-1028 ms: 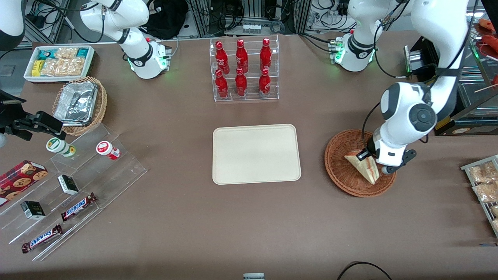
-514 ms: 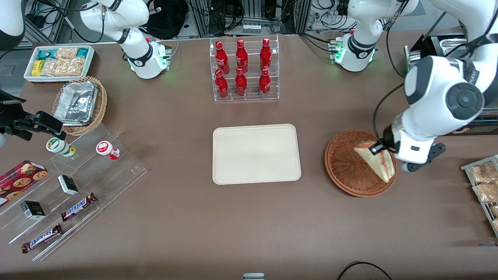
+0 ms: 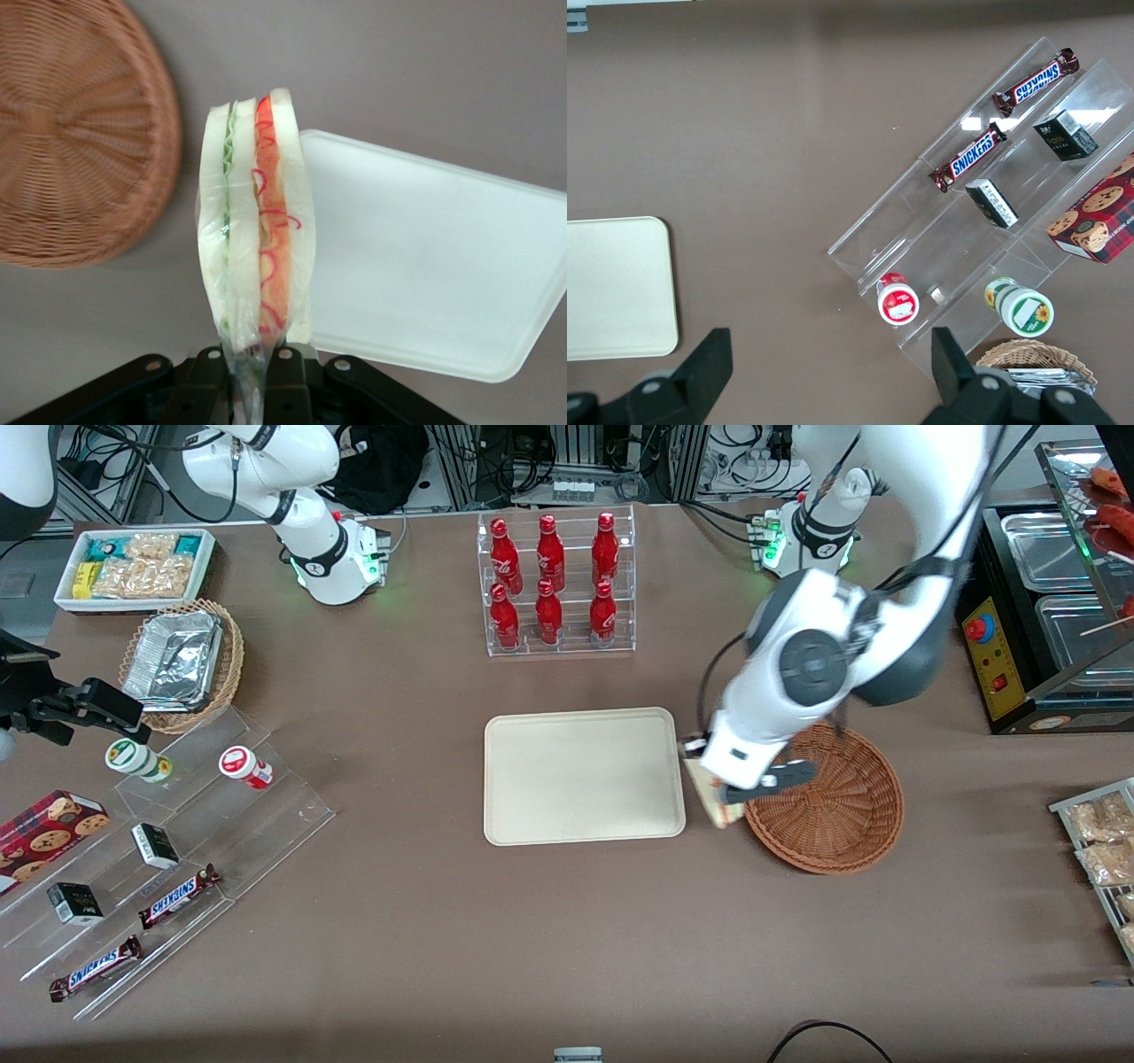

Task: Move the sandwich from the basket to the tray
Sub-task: 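Lift the sandwich and carry it with the left gripper over the tray, then lower the sandwich onto the cream tray and open the left gripper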

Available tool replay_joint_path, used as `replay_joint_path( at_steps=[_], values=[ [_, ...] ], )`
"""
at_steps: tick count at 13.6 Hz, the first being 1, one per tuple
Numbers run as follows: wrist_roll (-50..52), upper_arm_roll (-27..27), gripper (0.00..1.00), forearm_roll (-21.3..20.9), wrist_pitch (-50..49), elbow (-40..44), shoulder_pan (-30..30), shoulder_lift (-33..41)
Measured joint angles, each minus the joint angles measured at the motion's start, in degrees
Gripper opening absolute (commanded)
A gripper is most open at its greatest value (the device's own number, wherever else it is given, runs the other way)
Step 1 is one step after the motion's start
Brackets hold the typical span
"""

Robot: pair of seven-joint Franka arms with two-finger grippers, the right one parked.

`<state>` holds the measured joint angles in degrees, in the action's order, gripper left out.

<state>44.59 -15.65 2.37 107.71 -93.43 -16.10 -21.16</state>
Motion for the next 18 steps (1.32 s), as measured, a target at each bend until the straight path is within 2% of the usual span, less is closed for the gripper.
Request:
replay_joint_path(
  at_steps=[7,12,18],
  values=[
    [0.7,0.0,0.09,0.0,13.2,0.6,-12.3,-9.4],
    [1.9,0.1,0.1,-5.5,15.4,0.9,-15.8,-13.3],
    [3.2,0.1,0.14,-5.9,16.0,1.0,-16.9,-15.5]
  ],
)
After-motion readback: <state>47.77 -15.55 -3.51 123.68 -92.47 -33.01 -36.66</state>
